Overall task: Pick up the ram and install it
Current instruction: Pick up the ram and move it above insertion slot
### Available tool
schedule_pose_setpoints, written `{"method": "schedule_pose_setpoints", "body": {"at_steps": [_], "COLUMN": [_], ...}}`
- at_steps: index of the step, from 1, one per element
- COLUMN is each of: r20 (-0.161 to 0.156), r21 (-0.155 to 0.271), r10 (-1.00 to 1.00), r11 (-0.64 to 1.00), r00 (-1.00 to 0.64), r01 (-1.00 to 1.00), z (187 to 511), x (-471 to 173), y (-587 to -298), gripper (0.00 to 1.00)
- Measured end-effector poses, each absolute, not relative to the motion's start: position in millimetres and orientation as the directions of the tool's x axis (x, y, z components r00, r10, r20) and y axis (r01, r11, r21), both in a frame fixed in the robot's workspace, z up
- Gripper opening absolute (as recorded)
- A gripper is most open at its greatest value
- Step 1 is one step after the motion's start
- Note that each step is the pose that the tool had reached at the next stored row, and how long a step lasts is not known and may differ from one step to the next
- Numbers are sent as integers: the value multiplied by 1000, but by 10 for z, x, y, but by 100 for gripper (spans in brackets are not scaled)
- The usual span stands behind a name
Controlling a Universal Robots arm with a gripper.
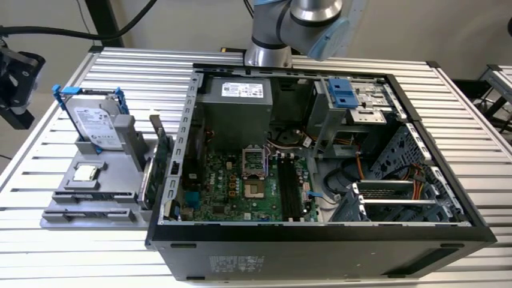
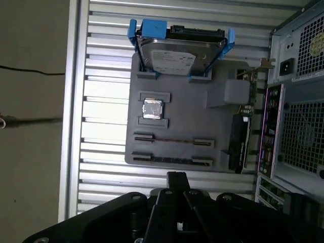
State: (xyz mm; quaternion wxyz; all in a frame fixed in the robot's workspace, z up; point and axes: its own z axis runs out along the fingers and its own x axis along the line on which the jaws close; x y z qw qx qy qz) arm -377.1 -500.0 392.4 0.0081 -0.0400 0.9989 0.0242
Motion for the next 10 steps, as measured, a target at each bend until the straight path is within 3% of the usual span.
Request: {"method": "schedule_pose_setpoints", "body": {"at_steps": [10], "r20": [-18], "r21": [47], "r10": [-227], "r11": [973], "r00": [-974], "r01": [-228], "z": [3924], "x": [-3775], "y": [-4999], "gripper": [0]}}
